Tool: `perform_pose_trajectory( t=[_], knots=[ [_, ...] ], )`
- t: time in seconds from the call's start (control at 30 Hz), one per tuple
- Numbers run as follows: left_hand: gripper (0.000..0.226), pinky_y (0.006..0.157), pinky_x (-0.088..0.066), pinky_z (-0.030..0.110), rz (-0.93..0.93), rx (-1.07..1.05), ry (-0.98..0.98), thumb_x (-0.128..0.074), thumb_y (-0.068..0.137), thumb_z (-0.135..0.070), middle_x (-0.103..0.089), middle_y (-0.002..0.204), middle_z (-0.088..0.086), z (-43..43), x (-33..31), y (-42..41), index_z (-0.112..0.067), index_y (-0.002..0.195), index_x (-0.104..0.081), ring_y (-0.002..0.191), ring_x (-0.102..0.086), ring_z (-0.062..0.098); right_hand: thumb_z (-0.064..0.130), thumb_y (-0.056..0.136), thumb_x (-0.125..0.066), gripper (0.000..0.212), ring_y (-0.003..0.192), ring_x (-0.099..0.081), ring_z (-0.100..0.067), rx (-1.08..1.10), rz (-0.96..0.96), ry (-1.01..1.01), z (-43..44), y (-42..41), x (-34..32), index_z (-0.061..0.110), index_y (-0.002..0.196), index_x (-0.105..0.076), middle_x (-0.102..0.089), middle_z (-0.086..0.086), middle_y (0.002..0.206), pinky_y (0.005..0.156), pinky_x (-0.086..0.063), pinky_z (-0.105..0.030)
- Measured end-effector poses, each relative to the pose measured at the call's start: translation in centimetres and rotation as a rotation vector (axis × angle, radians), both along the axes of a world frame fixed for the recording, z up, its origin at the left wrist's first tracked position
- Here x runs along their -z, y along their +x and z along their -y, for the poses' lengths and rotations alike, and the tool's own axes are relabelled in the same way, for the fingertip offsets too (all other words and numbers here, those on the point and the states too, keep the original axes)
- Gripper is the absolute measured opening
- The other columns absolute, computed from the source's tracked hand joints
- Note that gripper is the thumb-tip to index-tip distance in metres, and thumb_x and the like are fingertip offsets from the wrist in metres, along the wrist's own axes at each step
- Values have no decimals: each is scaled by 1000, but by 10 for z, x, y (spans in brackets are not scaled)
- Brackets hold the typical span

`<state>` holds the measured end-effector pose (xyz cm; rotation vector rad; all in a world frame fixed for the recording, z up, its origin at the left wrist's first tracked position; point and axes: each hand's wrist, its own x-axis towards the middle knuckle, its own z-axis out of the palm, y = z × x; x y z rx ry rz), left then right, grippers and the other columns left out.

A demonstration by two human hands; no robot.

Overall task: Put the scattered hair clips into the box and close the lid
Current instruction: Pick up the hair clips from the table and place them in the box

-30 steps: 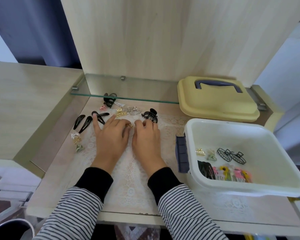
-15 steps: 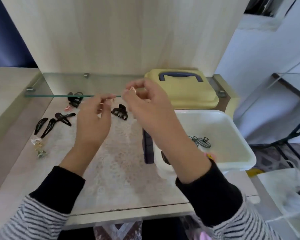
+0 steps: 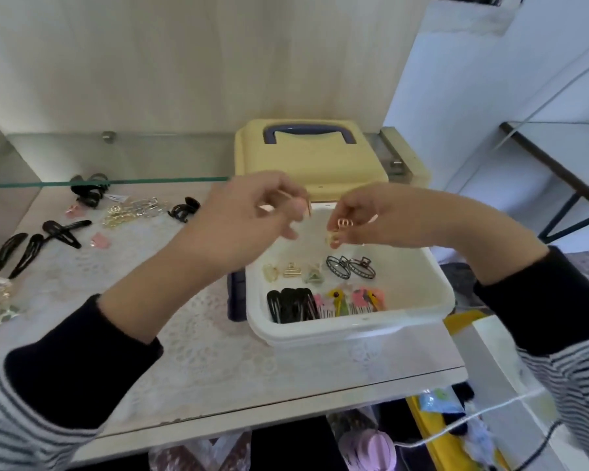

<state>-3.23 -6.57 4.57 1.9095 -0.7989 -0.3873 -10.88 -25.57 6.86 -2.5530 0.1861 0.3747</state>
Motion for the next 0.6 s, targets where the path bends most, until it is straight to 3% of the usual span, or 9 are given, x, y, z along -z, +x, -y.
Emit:
perform_pose_trajectory(
  t=[0.07, 0.17, 0.27, 0.37, 0.5, 0.6],
  knots=[
    [8, 67, -47, 22, 217, 107, 305, -56, 95, -36, -68, 91, -13, 11, 6, 2, -33, 96, -64, 77, -66, 1, 28, 89, -62, 15, 90, -61, -6, -87, -89, -162, 2, 4, 6, 27, 104, -64, -65, 15, 95, 86, -50, -29],
    [16, 68, -46, 30, 595, 178, 639, -50, 97, -38, -65, 94, -6, 29, 18, 5, -25, 100, -60, 85, -62, 15, 21, 85, -61, 20, 94, -58, -11, -154, -157, -360, 2, 10, 18, 27, 104, -64, -61, 12, 101, 83, -49, -28],
    [10, 58, -40, 29, 893, 256, 843, -54, 93, -17, -62, 88, -2, 45, 28, 5, -20, 96, -63, 80, -61, 21, 13, 84, -57, 24, 96, -56, -16, -191, -153, -576, 4, 14, 33, 29, 101, -64, -61, 9, 103, 81, -48, -29],
    [26, 50, -28, 27, 972, 313, 1006, -54, 81, 2, -55, 79, -4, 54, 33, 6, -20, 89, -65, 68, -54, 22, 12, 87, -55, 24, 93, -53, -18, -207, -146, -656, 9, 16, 43, 27, 104, -64, -59, 6, 100, 77, -42, -27],
    [29, 48, -26, 27, 971, 365, 1105, -55, 82, 1, -57, 86, -5, 58, 39, 12, -21, 96, -68, 71, -51, 20, 7, 87, -54, 25, 93, -57, -22, -192, -176, -640, 16, 16, 54, 13, 110, -63, -63, 1, 104, 69, -36, -23],
    [28, 48, -24, 26, 940, 377, 1127, -55, 85, -1, -58, 90, -5, 59, 44, 15, -20, 102, -67, 74, -51, 20, 9, 87, -57, 23, 87, -51, -20, -177, -186, -584, 17, 17, 56, 14, 109, -63, -59, 1, 100, 65, -33, -22]
  ],
)
